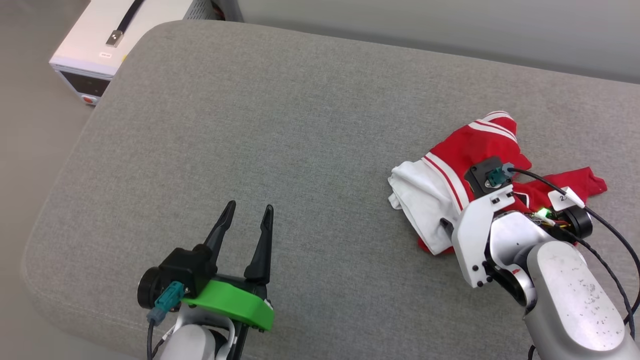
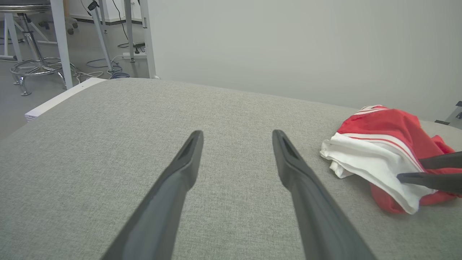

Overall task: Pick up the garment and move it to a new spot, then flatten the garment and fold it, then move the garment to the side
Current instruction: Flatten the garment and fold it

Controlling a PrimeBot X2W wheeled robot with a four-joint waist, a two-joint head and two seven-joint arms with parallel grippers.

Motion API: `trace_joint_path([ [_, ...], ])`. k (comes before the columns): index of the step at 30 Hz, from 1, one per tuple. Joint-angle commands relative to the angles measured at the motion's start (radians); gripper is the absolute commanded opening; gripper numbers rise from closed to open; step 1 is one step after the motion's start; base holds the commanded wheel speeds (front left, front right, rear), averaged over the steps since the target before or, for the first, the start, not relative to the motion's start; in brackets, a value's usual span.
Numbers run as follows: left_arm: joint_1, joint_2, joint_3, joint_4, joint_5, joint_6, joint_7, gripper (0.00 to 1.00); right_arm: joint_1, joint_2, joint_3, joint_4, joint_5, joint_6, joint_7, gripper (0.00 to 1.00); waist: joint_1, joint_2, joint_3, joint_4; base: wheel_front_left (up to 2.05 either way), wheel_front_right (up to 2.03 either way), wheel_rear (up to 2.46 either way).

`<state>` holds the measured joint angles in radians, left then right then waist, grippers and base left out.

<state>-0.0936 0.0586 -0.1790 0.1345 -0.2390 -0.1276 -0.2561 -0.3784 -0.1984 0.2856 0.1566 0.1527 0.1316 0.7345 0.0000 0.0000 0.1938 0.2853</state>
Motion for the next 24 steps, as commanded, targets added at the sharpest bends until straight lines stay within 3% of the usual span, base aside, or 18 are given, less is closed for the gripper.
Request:
trace_joint_path([
  [1, -0.024, -0.007, 0.001, 0.003, -0.009, -0.003, -0.006, 1.0, -0.015, -0.002, 0.0, 0.01, -0.004, -0.001, -0.009, 1.0, 0.0, 0.0, 0.006, 0.004, 0.0, 0.0, 0.0],
  [2, -0.025, -0.008, -0.001, 0.004, -0.009, -0.003, -0.006, 1.0, -0.017, -0.003, 0.002, 0.015, -0.004, -0.001, -0.016, 0.55, 0.0, 0.0, 0.006, 0.003, 0.0, 0.0, 0.0],
  [3, -0.026, -0.008, -0.002, 0.006, -0.01, -0.003, -0.006, 1.0, -0.02, -0.004, 0.003, 0.017, -0.002, -0.001, -0.026, 0.0, 0.0, 0.0, 0.005, 0.002, 0.0, 0.0, 0.0],
  [15, -0.007, -0.008, 0.008, 0.028, -0.008, -0.003, -0.006, 1.0, -0.068, 0.045, 0.035, -0.049, 0.121, -0.001, -0.14, 0.0, 0.0, 0.0, -0.077, -0.031, 0.0, 0.0, 0.0],
  [24, 0.027, -0.003, 0.05, 0.018, 0.004, -0.003, -0.006, 1.0, -0.13, 0.131, 0.032, -0.161, 0.405, -0.001, -0.228, 0.0, 0.0, 0.0, -0.137, -0.068, 0.0, 0.0, 0.0],
])
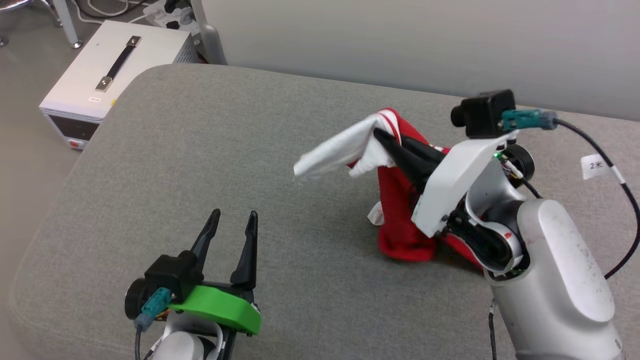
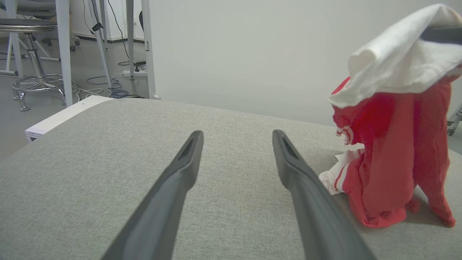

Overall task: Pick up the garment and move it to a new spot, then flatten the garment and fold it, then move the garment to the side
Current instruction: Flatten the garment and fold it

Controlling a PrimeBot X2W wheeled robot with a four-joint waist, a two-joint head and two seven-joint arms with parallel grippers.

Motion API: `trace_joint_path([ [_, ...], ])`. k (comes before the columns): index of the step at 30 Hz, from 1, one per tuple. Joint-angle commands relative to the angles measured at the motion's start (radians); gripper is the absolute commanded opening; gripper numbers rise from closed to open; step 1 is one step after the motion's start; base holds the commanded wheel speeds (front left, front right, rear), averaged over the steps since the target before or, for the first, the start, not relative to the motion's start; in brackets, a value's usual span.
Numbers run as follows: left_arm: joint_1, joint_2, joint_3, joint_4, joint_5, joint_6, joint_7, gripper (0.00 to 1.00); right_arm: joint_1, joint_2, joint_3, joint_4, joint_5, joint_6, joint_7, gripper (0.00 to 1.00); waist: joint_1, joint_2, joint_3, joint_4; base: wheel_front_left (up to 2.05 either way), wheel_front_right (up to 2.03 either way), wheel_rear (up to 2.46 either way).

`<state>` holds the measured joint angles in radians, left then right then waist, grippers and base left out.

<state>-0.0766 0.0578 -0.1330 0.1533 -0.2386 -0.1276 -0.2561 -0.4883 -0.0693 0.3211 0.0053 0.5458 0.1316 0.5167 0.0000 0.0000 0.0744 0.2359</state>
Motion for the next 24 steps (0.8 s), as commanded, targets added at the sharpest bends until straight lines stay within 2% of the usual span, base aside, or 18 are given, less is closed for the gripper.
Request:
trace_joint_path([
  [1, 0.013, -0.002, 0.01, -0.003, 0.004, -0.003, -0.006, 1.0, -0.026, 0.007, -0.01, -0.023, 0.042, -0.001, -0.022, 0.0, 0.0, 0.0, -0.023, -0.024, 0.0, 0.0, 0.0],
  [6, 0.036, 0.0, 0.046, -0.014, 0.007, -0.003, -0.006, 1.0, -0.047, 0.018, -0.096, -0.083, 0.211, -0.001, -0.08, 0.0, 0.0, 0.0, -0.042, -0.058, 0.0, 0.0, 0.0],
  [9, 0.042, -0.001, 0.052, -0.022, 0.009, -0.003, -0.006, 1.0, -0.033, 0.019, -0.179, -0.078, 0.256, -0.001, -0.083, 0.0, 0.0, 0.0, -0.036, -0.08, 0.0, 0.0, 0.0],
  [12, 0.037, -0.002, 0.048, -0.028, 0.011, -0.003, -0.006, 1.0, 0.021, 0.018, -0.302, -0.05, 0.255, -0.001, -0.032, 0.0, 0.0, 0.0, -0.021, -0.096, 0.0, 0.0, 0.0],
  [19, 0.013, -0.003, 0.036, -0.027, 0.009, -0.003, -0.006, 1.0, 0.169, -0.049, -0.6, 0.027, 0.164, -0.001, 0.053, 0.0, 0.0, 0.0, 0.032, -0.128, 0.0, 0.0, 0.0],
  [24, -0.002, 0.004, 0.025, -0.017, 0.012, -0.003, -0.006, 1.0, 0.178, -0.073, -0.73, 0.124, 0.106, -0.001, 0.076, 0.0, 0.0, 0.0, 0.06, -0.153, 0.0, 0.0, 0.0],
])
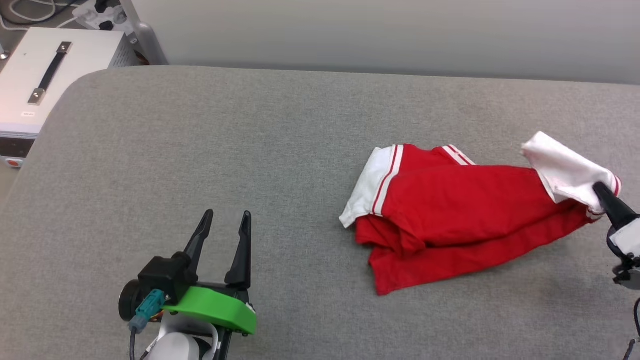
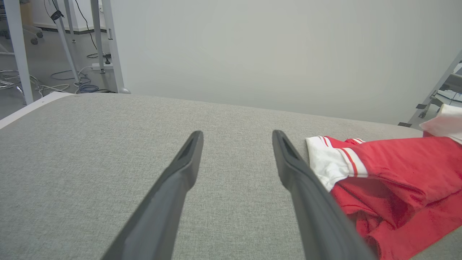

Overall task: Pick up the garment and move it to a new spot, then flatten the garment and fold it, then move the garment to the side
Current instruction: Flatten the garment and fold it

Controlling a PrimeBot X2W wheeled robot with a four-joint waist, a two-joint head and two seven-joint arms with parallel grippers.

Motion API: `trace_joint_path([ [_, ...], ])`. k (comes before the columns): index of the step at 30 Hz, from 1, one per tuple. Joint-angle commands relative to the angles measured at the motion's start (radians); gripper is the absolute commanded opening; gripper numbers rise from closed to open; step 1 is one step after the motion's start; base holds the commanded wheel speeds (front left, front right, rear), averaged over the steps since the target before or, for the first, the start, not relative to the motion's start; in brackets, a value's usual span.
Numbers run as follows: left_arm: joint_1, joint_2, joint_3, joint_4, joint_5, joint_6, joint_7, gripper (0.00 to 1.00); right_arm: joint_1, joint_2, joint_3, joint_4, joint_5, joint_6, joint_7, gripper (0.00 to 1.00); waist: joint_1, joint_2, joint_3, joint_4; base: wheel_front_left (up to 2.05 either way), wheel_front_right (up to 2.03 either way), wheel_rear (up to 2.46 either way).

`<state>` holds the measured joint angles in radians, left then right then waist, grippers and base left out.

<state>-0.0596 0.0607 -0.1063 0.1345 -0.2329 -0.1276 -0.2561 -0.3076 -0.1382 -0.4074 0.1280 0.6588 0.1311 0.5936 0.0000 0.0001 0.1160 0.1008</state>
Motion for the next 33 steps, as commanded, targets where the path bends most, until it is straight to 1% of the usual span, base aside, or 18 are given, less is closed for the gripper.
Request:
trace_joint_path([
  [1, -0.022, 0.003, -0.004, 0.004, 0.006, -0.003, -0.006, 1.0, -0.009, -0.014, -0.019, 0.027, -0.027, 0.0, -0.005, 0.0, 0.0, -0.0001, 0.023, -0.022, 0.0, 0.0, 0.0],
  [4, -0.035, 0.007, -0.009, 0.008, 0.007, -0.003, -0.006, 1.0, -0.031, -0.043, -0.037, 0.093, -0.088, 0.0, -0.028, 0.0, 0.0, -0.0001, 0.037, -0.028, 0.0, 0.0, 0.0],
  [8, -0.051, 0.009, -0.017, 0.01, 0.007, -0.003, -0.006, 1.0, -0.075, -0.073, -0.077, 0.211, -0.169, 0.0, -0.076, 0.0, 0.0, -0.0001, 0.053, -0.029, 0.0, 0.0, 0.0],
  [9, -0.056, 0.009, -0.02, 0.011, 0.007, -0.003, -0.006, 1.0, -0.083, -0.089, -0.079, 0.245, -0.214, 0.0, -0.097, 0.38, 0.0, -0.0001, 0.057, -0.027, 0.0, 0.0, 0.0],
  [10, -0.059, 0.009, -0.022, 0.012, 0.007, -0.003, -0.006, 1.0, -0.088, -0.102, -0.082, 0.268, -0.253, 0.0, -0.12, 0.67, 0.0, -0.0001, 0.059, -0.026, 0.0, 0.0, 0.0],
  [11, -0.062, 0.009, -0.026, 0.013, 0.006, -0.003, -0.006, 1.0, -0.098, -0.112, -0.09, 0.299, -0.295, 0.0, -0.15, 1.0, 0.0, -0.0001, 0.06, -0.025, 0.0, 0.0, 0.0],
  [13, -0.066, 0.008, -0.029, 0.016, 0.005, -0.003, -0.006, 1.0, -0.122, -0.114, -0.107, 0.345, -0.345, 0.0, -0.199, 1.0, 0.0, -0.0001, 0.059, -0.023, 0.0, 0.0, 0.0],
  [15, -0.065, 0.007, -0.031, 0.019, 0.004, -0.003, -0.006, 1.0, -0.143, -0.111, -0.102, 0.373, -0.371, 0.0, -0.245, 1.0, 0.0, -0.0001, 0.052, -0.023, 0.0, 0.0, 0.0],
  [18, -0.058, 0.007, -0.031, 0.025, 0.001, -0.003, -0.006, 1.0, -0.156, -0.109, -0.076, 0.387, -0.379, 0.0, -0.306, 1.0, 0.0, -0.0001, 0.032, -0.024, 0.0, 0.0, 0.0],
  [21, -0.048, 0.005, -0.026, 0.026, -0.001, -0.003, -0.006, 1.0, -0.152, -0.113, -0.037, 0.37, -0.375, 0.0, -0.371, 1.0, 0.0, -0.0001, 0.006, -0.028, 0.0, 0.0, 0.0],
  [24, -0.039, 0.004, -0.023, 0.02, -0.002, -0.003, -0.006, 1.0, -0.132, -0.115, 0.032, 0.319, -0.361, 0.0, -0.42, 1.0, 0.0, -0.0001, -0.02, -0.032, 0.0, 0.0, 0.0],
  [27, -0.032, 0.003, -0.018, 0.005, -0.003, -0.003, -0.006, 1.0, -0.095, -0.126, 0.133, 0.231, -0.323, 0.0, -0.463, 1.0, 0.0, -0.0001, -0.039, -0.038, 0.0, 0.0, 0.0],
  [28, -0.027, 0.002, -0.017, -0.001, -0.002, -0.003, -0.006, 1.0, -0.06, -0.136, 0.201, 0.167, -0.3, 0.0, -0.482, 1.0, 0.0, -0.0001, -0.051, -0.042, 0.0, 0.0, 0.0],
  [33, -0.014, -0.001, -0.018, -0.011, 0.0, -0.003, -0.006, 1.0, 0.042, -0.169, 0.366, 0.027, -0.274, 0.0, -0.482, 1.0, 0.0, -0.0001, -0.068, -0.048, 0.0, 0.0, 0.0],
])
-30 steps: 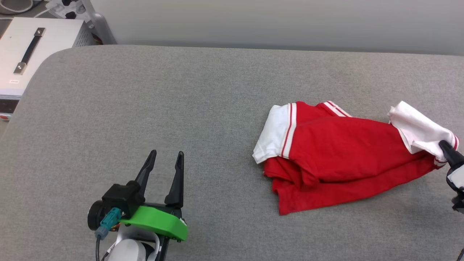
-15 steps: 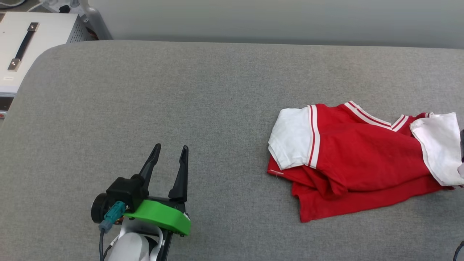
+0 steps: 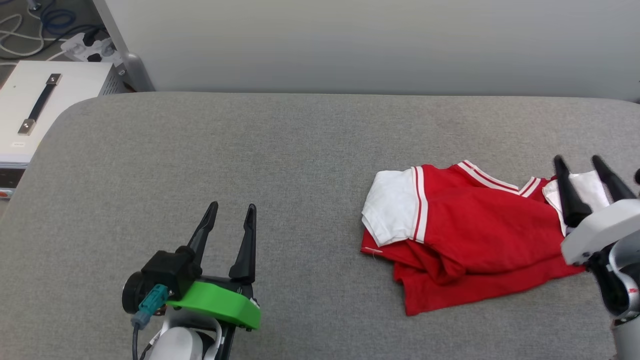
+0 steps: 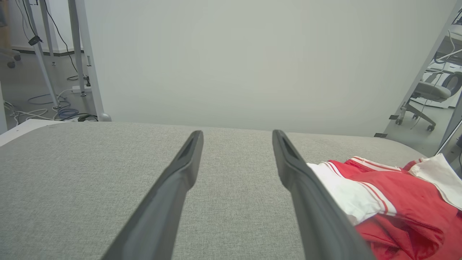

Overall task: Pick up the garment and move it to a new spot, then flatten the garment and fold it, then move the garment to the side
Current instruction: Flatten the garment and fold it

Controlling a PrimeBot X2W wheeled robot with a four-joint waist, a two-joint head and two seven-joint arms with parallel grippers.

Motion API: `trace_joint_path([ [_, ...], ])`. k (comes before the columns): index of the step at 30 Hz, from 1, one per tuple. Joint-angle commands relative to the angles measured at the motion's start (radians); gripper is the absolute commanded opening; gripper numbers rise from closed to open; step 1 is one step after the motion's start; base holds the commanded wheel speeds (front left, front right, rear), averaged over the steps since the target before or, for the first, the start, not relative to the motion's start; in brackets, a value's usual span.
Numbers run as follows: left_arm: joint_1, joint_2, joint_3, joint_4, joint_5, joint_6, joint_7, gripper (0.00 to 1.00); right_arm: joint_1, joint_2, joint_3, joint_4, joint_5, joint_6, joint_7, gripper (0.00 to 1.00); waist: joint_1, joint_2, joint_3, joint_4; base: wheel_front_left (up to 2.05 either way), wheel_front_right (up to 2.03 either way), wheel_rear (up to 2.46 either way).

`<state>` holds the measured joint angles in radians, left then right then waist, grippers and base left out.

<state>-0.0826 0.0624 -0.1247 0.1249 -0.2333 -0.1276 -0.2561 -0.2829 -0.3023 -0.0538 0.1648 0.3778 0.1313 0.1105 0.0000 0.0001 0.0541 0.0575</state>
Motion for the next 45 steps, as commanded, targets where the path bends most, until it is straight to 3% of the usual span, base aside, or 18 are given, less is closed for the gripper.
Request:
trace_joint_path([
  [1, 0.011, -0.003, 0.0, -0.002, 0.001, -0.003, -0.006, 1.0, 0.033, -0.01, 0.041, -0.029, 0.011, -0.001, 0.011, 1.0, 0.0, -0.0001, -0.008, -0.005, 0.0, 0.0, 0.0],
  [11, 0.02, -0.005, -0.024, 0.0, 0.003, -0.003, -0.006, 1.0, 0.12, -0.064, 0.276, -0.141, 0.067, -0.001, 0.21, 1.0, 0.0, -0.0001, -0.001, 0.013, 0.0, 0.0, 0.0],
  [18, 0.001, -0.007, -0.036, 0.003, -0.005, -0.003, -0.006, 1.0, 0.114, -0.062, 0.367, -0.068, 0.073, -0.001, 0.444, 1.0, 0.0, -0.0001, 0.051, 0.06, 0.0, 0.0, 0.0],
  [30, -0.033, -0.01, -0.051, 0.012, -0.009, -0.003, -0.006, 1.0, 0.023, -0.014, 0.474, 0.117, 0.026, -0.001, 0.479, 1.0, 0.0, -0.0001, 0.099, 0.119, 0.0, 0.0, 0.0],
  [31, -0.034, -0.01, -0.051, 0.013, -0.008, -0.003, -0.006, 1.0, 0.02, -0.011, 0.488, 0.131, 0.034, -0.001, 0.478, 0.9, 0.0, -0.0001, 0.101, 0.122, 0.0, 0.0, 0.0],
  [32, -0.035, -0.01, -0.051, 0.014, -0.008, -0.003, -0.006, 1.0, 0.017, -0.009, 0.503, 0.143, 0.042, -0.001, 0.474, 0.35, 0.0, -0.0001, 0.101, 0.125, 0.0, 0.0, 0.0],
  [33, -0.035, -0.01, -0.051, 0.015, -0.008, -0.003, -0.006, 1.0, 0.015, -0.007, 0.514, 0.149, 0.048, -0.001, 0.47, 0.0, 0.0, -0.0001, 0.101, 0.126, 0.0, 0.0, 0.0],
  [39, -0.026, -0.011, -0.042, 0.026, -0.006, -0.003, -0.006, 1.0, 0.0, -0.015, 0.606, 0.146, 0.097, -0.001, 0.436, 0.0, 0.0, -0.0001, 0.07, 0.121, 0.0, 0.0, 0.0],
  [45, -0.007, -0.011, -0.032, 0.03, -0.005, -0.003, -0.006, 1.0, 0.013, -0.042, 0.687, 0.056, 0.177, -0.001, 0.458, 0.0, 0.0, -0.0001, 0.021, 0.103, 0.0, 0.0, 0.0],
])
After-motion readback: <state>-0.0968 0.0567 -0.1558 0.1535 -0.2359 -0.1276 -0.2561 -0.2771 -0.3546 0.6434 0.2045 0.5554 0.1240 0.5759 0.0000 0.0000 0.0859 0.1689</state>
